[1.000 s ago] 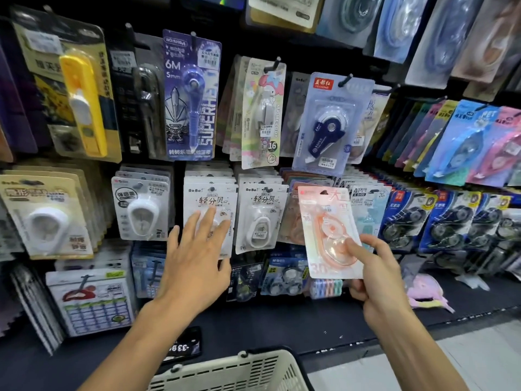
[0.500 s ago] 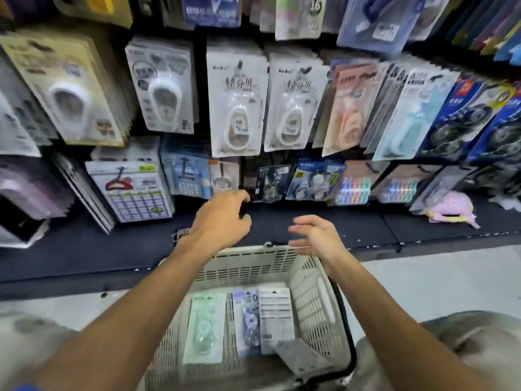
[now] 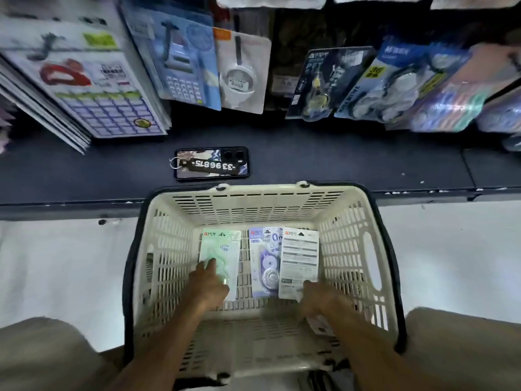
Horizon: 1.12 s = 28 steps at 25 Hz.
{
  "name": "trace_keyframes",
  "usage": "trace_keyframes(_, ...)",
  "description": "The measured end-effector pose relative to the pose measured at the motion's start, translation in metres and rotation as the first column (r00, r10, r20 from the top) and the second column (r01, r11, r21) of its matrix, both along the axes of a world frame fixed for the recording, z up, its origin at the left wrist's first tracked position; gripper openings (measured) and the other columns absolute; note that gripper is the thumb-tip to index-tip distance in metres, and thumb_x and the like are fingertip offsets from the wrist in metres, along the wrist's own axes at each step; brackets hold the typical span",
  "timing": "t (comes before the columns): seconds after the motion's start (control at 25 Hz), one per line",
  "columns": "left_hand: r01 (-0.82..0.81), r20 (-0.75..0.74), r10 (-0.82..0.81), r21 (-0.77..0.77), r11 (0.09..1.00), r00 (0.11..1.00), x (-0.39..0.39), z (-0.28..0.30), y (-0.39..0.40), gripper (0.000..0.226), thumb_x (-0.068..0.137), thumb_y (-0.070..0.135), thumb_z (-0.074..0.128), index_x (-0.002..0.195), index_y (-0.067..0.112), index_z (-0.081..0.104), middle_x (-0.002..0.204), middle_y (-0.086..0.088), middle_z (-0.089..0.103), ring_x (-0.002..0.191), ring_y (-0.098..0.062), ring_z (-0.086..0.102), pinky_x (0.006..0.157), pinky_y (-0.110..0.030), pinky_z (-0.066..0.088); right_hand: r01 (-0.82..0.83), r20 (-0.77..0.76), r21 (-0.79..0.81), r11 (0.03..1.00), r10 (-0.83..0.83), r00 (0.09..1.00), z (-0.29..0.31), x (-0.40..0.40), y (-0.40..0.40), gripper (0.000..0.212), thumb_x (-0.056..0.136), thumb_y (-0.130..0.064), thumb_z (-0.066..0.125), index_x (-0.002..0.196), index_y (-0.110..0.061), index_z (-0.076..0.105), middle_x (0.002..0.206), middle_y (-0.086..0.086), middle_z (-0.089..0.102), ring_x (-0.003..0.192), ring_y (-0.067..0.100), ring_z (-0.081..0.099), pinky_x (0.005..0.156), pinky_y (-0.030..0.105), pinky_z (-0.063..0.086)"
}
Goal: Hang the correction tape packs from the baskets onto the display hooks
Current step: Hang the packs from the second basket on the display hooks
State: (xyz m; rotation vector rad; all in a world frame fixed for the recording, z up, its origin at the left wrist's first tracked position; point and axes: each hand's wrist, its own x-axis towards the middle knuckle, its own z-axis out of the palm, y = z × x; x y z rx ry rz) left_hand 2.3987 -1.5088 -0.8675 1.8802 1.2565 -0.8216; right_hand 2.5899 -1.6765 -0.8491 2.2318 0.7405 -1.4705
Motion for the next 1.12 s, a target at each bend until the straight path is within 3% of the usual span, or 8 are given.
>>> trace_keyframes(0.16, -0.124, 0.041, 0.121, 0.075, 0.989, 0.992, 0.008, -0.023, -0.003, 0.065, 0.095, 0.033, 0.058, 0.155, 0.028, 0.035, 0.165, -0.013, 0.025, 0.146, -0.037, 0.032, 0.117, -0.043, 0.034, 0.326, -0.2, 0.126, 0.937, -0.298, 0.933, 0.017, 0.058, 0.024, 0.022, 0.083, -0.002, 0.069, 0.104, -0.01, 0.071, 0.096, 0.001, 0.07, 0.081, 0.016, 0.066, 0.073, 0.031, 0.058)
trace_keyframes(0.28, -0.208, 0.17, 0.187, 0.11, 0.972, 0.967, 0.016, -0.029, -0.008, 0.054, 0.091, 0.031, 0.068, 0.143, 0.025, 0.052, 0.151, -0.011, 0.042, 0.132, -0.034, 0.047, 0.101, -0.039, 0.045, 0.777, -0.391, 0.192, 0.599, -0.679, 0.621, 0.025, 0.08, 0.024, 0.022, 0.089, -0.006, 0.073, 0.11, -0.005, 0.071, 0.103, 0.014, 0.076, 0.076, 0.023, 0.072, 0.059, 0.027, 0.056)
trace_keyframes(0.44, -0.454, 0.258, 0.428, 0.049, 0.89, 0.866, 0.027, -0.033, -0.017, 0.061, 0.085, 0.024, 0.076, 0.141, 0.017, 0.053, 0.147, -0.015, 0.047, 0.131, -0.035, 0.048, 0.104, -0.039, 0.043, 0.577, -0.028, 0.373, 0.727, -0.613, 0.79, -0.014, 0.039, 0.02, 0.041, 0.091, -0.01, 0.068, 0.13, -0.007, 0.057, 0.134, 0.015, 0.061, 0.113, 0.03, 0.063, 0.088, 0.03, 0.051)
trace_keyframes(0.6, -0.551, 0.18, 0.534, 0.064, 0.832, 0.826, 0.034, -0.036, -0.019, 0.091, 0.086, 0.036, 0.076, 0.16, 0.017, 0.025, 0.166, -0.012, 0.025, 0.15, -0.036, 0.027, 0.117, -0.05, 0.032, 0.733, -0.193, 0.447, 0.513, -0.745, 0.639, -0.045, 0.004, 0.018, 0.106, 0.078, -0.019, 0.085, 0.156, -0.022, 0.013, 0.156, 0.014, 0.038, 0.136, 0.037, 0.048, 0.108, 0.054, 0.047)
trace_keyframes(0.72, -0.631, 0.227, 0.605, 0.064, 0.773, 0.763, 0.033, -0.041, -0.014, 0.086, 0.079, 0.029, 0.082, 0.153, 0.015, 0.038, 0.155, -0.017, 0.039, 0.139, -0.04, 0.041, 0.113, -0.049, 0.041, 0.835, -0.279, 0.466, 0.293, -0.847, 0.453, -0.056, -0.007, 0.029, 0.08, 0.072, -0.009, 0.089, 0.137, -0.017, 0.042, 0.12, 0.002, 0.067, 0.098, 0.024, 0.069, 0.069, 0.027, 0.06)
trace_keyframes(0.8, -0.66, 0.215, 0.639, 0.041, 0.75, 0.739, 0.033, -0.042, -0.012, 0.076, 0.079, 0.029, 0.082, 0.146, 0.014, 0.048, 0.145, -0.016, 0.051, 0.129, -0.039, 0.051, 0.106, -0.048, 0.047, 0.864, -0.342, 0.41, 0.291, -0.829, 0.442, -0.062, -0.016, 0.037, 0.059, 0.068, -0.006, 0.092, 0.115, -0.013, 0.059, 0.095, -0.004, 0.076, 0.087, 0.025, 0.073, 0.053, 0.017, 0.053)
trace_keyframes(0.96, -0.67, 0.145, 0.673, -0.077, 0.739, 0.726, 0.029, -0.043, -0.003, 0.052, 0.08, 0.032, 0.084, 0.125, 0.017, 0.062, 0.127, -0.007, 0.066, 0.095, -0.025, 0.06, 0.08, -0.03, 0.047, 0.914, -0.425, 0.346, 0.213, -0.833, 0.355, -0.064, -0.009, 0.041, 0.07, 0.064, -0.006, 0.094, 0.115, -0.018, 0.047, 0.089, -0.005, 0.071, 0.077, 0.009, 0.069, 0.046, 0.009, 0.047)
trace_keyframes(1.12, -0.522, 0.198, 0.524, -0.068, 0.851, 0.829, 0.033, -0.043, -0.008, 0.033, 0.077, 0.025, 0.084, 0.107, 0.022, 0.069, 0.136, -0.007, 0.052, 0.12, -0.028, 0.054, 0.098, -0.031, 0.047, 0.884, -0.406, 0.35, 0.31, -0.8, 0.441, -0.062, -0.009, 0.04, 0.037, 0.068, -0.013, 0.092, 0.098, -0.018, 0.071, 0.093, 0.002, 0.079, 0.071, 0.005, 0.075, 0.051, 0.01, 0.051)
